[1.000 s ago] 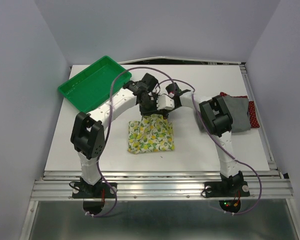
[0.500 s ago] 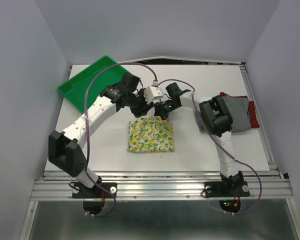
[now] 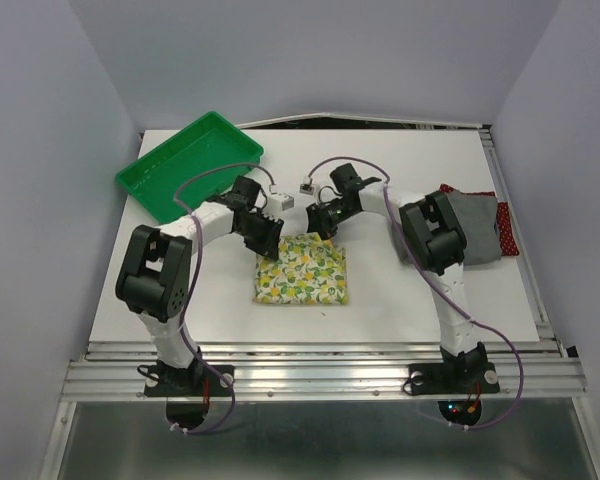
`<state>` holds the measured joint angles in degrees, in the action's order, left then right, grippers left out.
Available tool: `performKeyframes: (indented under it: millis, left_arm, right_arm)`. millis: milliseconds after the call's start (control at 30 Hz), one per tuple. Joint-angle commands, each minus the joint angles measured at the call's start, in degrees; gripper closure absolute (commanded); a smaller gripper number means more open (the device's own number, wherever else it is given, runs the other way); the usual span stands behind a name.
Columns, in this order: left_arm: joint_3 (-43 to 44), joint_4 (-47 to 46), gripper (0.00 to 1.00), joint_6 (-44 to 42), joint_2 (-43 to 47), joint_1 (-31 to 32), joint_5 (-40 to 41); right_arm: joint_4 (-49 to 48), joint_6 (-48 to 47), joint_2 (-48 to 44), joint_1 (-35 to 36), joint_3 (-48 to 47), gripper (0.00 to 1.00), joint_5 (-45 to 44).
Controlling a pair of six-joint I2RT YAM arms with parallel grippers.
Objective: Fold and stack the skirts
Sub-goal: Fold the skirt
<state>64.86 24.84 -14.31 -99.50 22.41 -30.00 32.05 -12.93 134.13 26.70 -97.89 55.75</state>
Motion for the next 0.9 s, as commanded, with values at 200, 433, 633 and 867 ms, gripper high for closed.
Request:
performKeyframes:
  millis: [200, 433, 633, 867]
  left_arm:
    - [1.41, -3.3, 0.62, 4.64, -3.34, -4.57, -6.29]
    - [0.63, -5.68, 0.45, -2.02, 15.11, 1.03, 4.81]
    - [-12.97, -8.4, 0.43, -12.67, 24.88, 26.25, 29.16]
    - [-17.57, -14.11, 0.43, -15.4, 20.67, 42.08, 41.07]
  right_arm:
    - [0.99, 1.85, -4.83, -2.0, -5.73, 0.51, -14.87]
    - [0.91, 10.02, -8.34, -7.18, -12.42, 0.3, -18.83]
    - [0.91, 17.75, -18.71, -8.5, -4.35, 0.15, -21.46]
    - [0.82, 28.21, -30.32, -9.03, 13.93, 0.0, -21.82]
